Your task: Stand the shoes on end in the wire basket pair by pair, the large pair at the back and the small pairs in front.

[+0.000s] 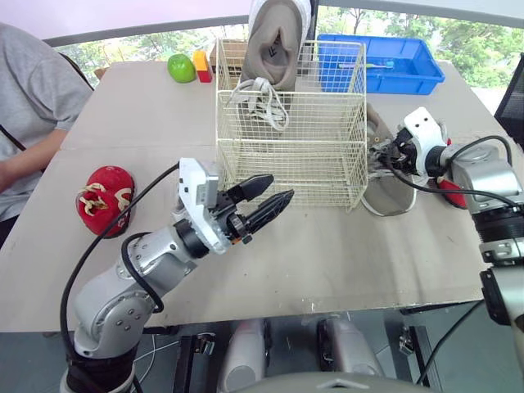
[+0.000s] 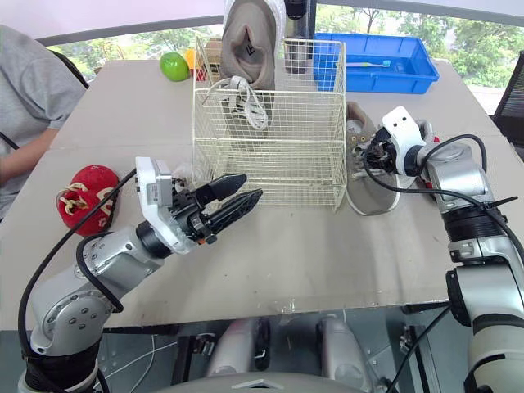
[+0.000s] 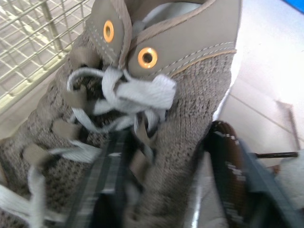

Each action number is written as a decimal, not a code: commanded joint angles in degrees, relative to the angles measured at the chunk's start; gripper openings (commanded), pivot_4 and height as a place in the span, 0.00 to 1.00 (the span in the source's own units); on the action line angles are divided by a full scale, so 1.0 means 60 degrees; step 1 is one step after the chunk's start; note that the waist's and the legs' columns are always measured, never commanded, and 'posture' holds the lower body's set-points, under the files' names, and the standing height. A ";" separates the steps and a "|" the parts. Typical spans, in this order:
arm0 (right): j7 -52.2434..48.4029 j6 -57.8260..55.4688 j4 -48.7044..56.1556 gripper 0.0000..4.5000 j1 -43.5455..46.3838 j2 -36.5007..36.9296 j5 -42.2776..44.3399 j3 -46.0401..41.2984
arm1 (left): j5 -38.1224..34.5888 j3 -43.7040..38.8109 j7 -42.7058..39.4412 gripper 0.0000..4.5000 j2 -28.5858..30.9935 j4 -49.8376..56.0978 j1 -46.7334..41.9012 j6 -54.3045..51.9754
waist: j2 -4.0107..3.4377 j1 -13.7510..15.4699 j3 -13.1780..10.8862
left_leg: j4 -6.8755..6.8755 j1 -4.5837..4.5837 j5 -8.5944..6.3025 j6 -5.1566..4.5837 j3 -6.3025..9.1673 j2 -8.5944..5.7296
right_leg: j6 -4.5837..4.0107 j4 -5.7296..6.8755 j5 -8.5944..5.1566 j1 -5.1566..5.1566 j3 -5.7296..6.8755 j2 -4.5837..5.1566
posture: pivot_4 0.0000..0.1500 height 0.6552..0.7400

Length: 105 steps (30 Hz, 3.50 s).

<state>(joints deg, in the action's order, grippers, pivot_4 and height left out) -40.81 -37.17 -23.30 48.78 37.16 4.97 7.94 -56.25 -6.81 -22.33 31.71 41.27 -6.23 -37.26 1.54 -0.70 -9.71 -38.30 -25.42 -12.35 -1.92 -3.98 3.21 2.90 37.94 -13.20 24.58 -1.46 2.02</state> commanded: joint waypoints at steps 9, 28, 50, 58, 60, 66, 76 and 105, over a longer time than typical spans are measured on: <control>-0.1196 -0.1950 0.3092 0.24 -0.1383 0.1159 0.0886 -0.0569 | -0.0092 0.0072 0.0266 0.69 -0.0042 0.0494 -0.0249 0.0080 | -0.0002 0.0106 -0.0002 | 0.0004 -0.0016 -0.0001 0.0000 0.0006 -0.0001 | 0.0000 -0.0014 -0.0001 0.0006 0.0009 0.0005 | 1.00 1.00; -0.0443 -0.3623 0.5798 0.50 -0.2408 0.2516 0.1067 -0.1216 | 0.0226 0.0280 -0.0109 0.69 -0.0112 0.0400 -0.0137 0.0191 | -0.0002 0.0238 -0.0003 | -0.0005 -0.0025 -0.0001 -0.0001 0.0014 -0.0008 | -0.0034 -0.0013 -0.0022 0.0007 0.0020 0.0015 | 1.00 1.00; -0.0185 -0.2086 0.2015 0.50 0.0021 0.0708 0.0660 0.0074 | -0.0128 0.0500 0.0680 0.69 -0.0255 0.0581 -0.0896 -0.0336 | -0.0011 0.0199 -0.0009 | -0.0004 -0.0026 0.0000 -0.0001 0.0007 -0.0007 | -0.0001 -0.0009 -0.0001 0.0015 0.0008 0.0006 | 1.00 1.00; -0.1425 -0.1474 -0.0037 0.01 0.0817 0.0784 -0.0016 0.0888 | -0.0250 0.0292 0.0699 0.69 0.0122 0.0812 -0.0866 -0.0507 | -0.0003 0.0063 -0.0003 | -0.0003 -0.0016 0.0000 -0.0001 0.0011 -0.0006 | -0.0001 -0.0009 -0.0001 0.0007 0.0010 0.0004 | 1.00 1.00; -0.1661 -0.1479 0.0000 0.01 0.0847 0.0828 -0.0029 0.0861 | -0.0210 0.0283 0.0605 0.69 0.0231 0.0835 -0.0808 -0.0467 | -0.0004 0.0048 -0.0003 | -0.0002 -0.0016 0.0000 -0.0001 0.0013 -0.0005 | 0.0000 -0.0009 0.0000 0.0007 0.0011 0.0004 | 1.00 1.00; -0.1974 -0.1444 0.0301 0.18 0.1046 0.1075 0.0096 0.0349 | -0.0066 0.0361 0.0415 0.69 0.0240 0.0795 -0.0646 -0.0300 | -0.0004 0.0058 -0.0004 | -0.0003 -0.0017 0.0000 -0.0001 0.0014 -0.0005 | -0.0001 -0.0009 -0.0001 0.0005 0.0015 0.0005 | 1.00 1.00; -0.1710 -0.0635 -0.1580 0.73 0.2171 0.0796 -0.0954 0.1027 | 0.0312 0.0497 -0.0049 0.69 0.0128 0.0600 -0.0494 -0.0066 | -0.0011 0.0012 -0.0008 | -0.0001 -0.0021 0.0000 0.0000 0.0008 -0.0006 | -0.0003 -0.0010 -0.0001 0.0013 0.0010 0.0004 | 1.00 1.00; -0.1999 -0.3355 0.1985 0.01 0.2037 0.0884 0.1923 -0.4778 | 0.0323 0.0358 -0.0637 0.69 0.0002 0.0980 -0.0011 0.0388 | -0.0123 0.0014 -0.0085 | 0.0012 -0.0066 0.0000 0.0000 -0.0009 -0.0009 | 0.0005 -0.0005 0.0002 0.0066 -0.0003 0.0016 | 1.00 1.00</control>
<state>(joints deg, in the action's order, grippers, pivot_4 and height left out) -57.31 -56.35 -22.07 58.90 42.96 11.43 -12.47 -53.07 -4.00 -26.16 32.21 44.92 -5.54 -36.54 0.80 -0.62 -10.22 -38.20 -25.78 -12.35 -1.92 -4.03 3.18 2.93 37.93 -13.19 24.99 -1.49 2.08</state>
